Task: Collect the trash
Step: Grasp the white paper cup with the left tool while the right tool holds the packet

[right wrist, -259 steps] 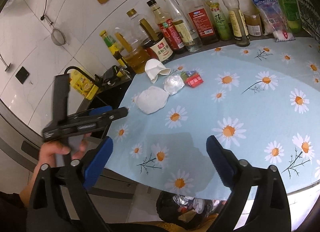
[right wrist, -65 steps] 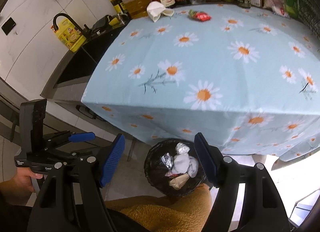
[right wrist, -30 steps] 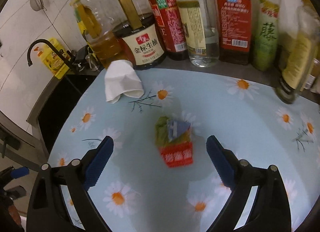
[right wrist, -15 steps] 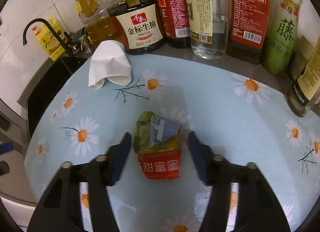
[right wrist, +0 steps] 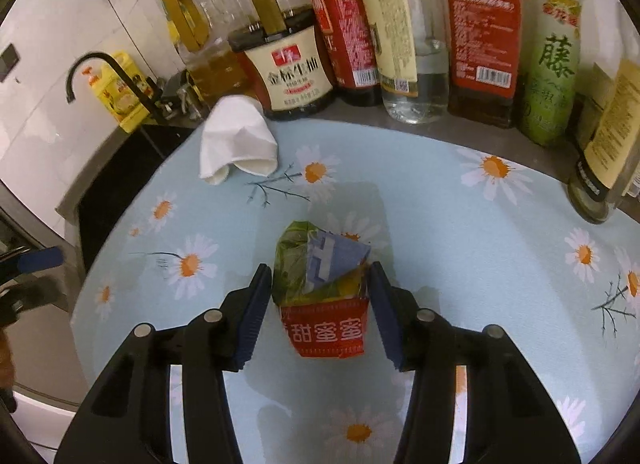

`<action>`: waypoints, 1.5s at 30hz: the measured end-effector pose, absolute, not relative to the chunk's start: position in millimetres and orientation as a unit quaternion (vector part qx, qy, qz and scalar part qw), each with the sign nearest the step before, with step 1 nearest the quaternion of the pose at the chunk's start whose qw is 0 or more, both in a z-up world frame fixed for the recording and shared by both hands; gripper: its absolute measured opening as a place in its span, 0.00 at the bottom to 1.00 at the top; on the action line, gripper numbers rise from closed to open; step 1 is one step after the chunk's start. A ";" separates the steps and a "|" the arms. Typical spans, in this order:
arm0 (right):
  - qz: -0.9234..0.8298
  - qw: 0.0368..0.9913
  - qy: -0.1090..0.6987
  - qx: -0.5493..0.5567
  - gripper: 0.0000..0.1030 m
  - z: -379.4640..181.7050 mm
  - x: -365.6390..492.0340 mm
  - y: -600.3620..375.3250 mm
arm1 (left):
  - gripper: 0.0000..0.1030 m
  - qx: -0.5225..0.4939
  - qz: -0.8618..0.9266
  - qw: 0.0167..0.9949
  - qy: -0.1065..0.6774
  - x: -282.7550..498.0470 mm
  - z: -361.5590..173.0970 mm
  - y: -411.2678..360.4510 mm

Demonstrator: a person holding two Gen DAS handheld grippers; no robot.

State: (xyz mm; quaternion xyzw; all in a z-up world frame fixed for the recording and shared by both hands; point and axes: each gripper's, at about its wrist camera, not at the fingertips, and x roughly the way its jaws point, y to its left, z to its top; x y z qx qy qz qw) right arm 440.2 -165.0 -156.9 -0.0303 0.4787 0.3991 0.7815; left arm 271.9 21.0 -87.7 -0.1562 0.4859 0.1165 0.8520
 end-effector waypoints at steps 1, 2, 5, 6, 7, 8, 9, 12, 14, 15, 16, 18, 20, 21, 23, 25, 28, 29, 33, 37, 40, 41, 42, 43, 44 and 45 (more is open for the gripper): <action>0.402 0.782 0.477 -0.025 0.49 -153.2 439.2 -169.0 | 0.77 -0.162 0.118 0.851 0.486 278.8 -87.7 23.4; 0.405 0.781 0.474 -0.017 0.49 -148.9 437.7 -174.9 | 0.77 -0.165 0.118 0.849 0.488 284.7 -88.1 24.8; 0.415 0.774 0.478 0.008 0.49 -142.1 433.6 -188.4 | 0.77 -0.160 0.110 0.849 0.492 307.4 -89.3 25.4; 0.421 0.769 0.480 0.020 0.49 -139.3 430.9 -195.0 | 0.77 -0.157 0.110 0.848 0.494 314.7 -90.2 25.7; 0.422 0.769 0.479 0.020 0.49 -137.4 428.6 -198.4 | 0.78 -0.156 0.110 0.847 0.496 322.3 -91.3 26.6; 0.423 0.770 0.477 0.020 0.49 -135.2 426.2 -201.4 | 0.82 -0.154 0.110 0.846 0.498 334.1 -93.2 28.2; 0.426 0.769 0.475 0.024 0.49 -131.8 422.3 -207.4 | 0.86 -0.151 0.112 0.846 0.500 340.4 -94.4 29.5; 0.429 0.773 0.467 0.026 0.49 -125.9 414.5 -219.9 | 0.88 -0.143 0.124 0.838 0.512 370.3 -97.9 36.8; 0.430 0.772 0.467 0.032 0.49 -124.1 410.3 -228.6 | 0.92 -0.149 0.129 0.835 0.514 388.5 -99.1 43.7; 0.429 0.772 0.468 0.033 0.49 -124.5 409.3 -231.3 | 0.94 -0.152 0.132 0.833 0.515 395.9 -100.0 47.0; 0.426 0.774 0.467 0.031 0.49 -124.8 408.0 -233.9 | 0.94 -0.155 0.135 0.830 0.518 404.7 -102.2 50.1; 0.416 0.783 0.462 0.014 0.49 -126.0 403.3 -238.4 | 0.94 -0.163 0.159 0.821 0.524 423.9 -109.5 59.6; 0.417 0.780 0.465 0.022 0.49 -128.5 401.3 -243.8 | 0.94 -0.167 0.165 0.813 0.533 437.6 -117.3 64.3; 0.416 0.781 0.466 0.024 0.49 -129.3 400.6 -246.2 | 0.94 -0.169 0.163 0.810 0.537 445.0 -121.7 65.7; 0.413 0.783 0.465 0.024 0.49 -130.0 398.7 -251.6 | 0.94 -0.168 0.164 0.804 0.546 457.2 -129.5 67.0; 0.414 0.782 0.465 0.030 0.49 -130.7 397.1 -257.2 | 0.94 -0.165 0.176 0.800 0.550 466.7 -135.4 70.5; 0.413 0.782 0.466 0.034 0.49 -131.4 393.2 -266.0 | 0.94 -0.163 0.203 0.793 0.551 479.4 -144.4 77.7; 0.413 0.781 0.467 0.035 0.49 -131.6 392.6 -267.6 | 0.94 -0.162 0.209 0.792 0.551 481.8 -146.4 78.8; 0.413 0.779 0.469 0.036 0.49 -135.8 388.0 -277.2 | 0.93 -0.159 0.232 0.791 0.544 491.0 -155.0 82.6; 0.421 0.775 0.470 0.039 0.49 -140.5 385.5 -284.2 | 0.76 -0.149 0.253 0.797 0.528 494.4 -157.3 83.0; 0.419 0.777 0.468 0.035 0.49 -140.9 384.4 -286.9 | 0.64 -0.130 0.257 0.795 0.534 499.9 -161.9 80.0; 0.418 0.778 0.467 0.038 0.49 -139.9 384.2 -288.7 | 0.64 -0.129 0.257 0.796 0.533 501.0 -162.1 79.6; 0.417 0.779 0.467 0.041 0.49 -138.7 383.8 -290.2 | 0.64 -0.130 0.255 0.797 0.531 501.3 -161.7 78.9; 0.416 0.780 0.466 0.042 0.49 -137.8 383.3 -291.0 | 0.64 -0.132 0.252 0.799 0.529 500.8 -160.9 78.5; 0.416 0.781 0.464 0.043 0.49 -136.3 381.8 -291.8 | 0.63 -0.132 0.249 0.804 0.524 500.1 -158.9 77.6; 0.415 0.782 0.463 0.043 0.49 -135.3 380.5 -292.0 | 0.63 -0.130 0.247 0.808 0.519 498.1 -156.3 76.1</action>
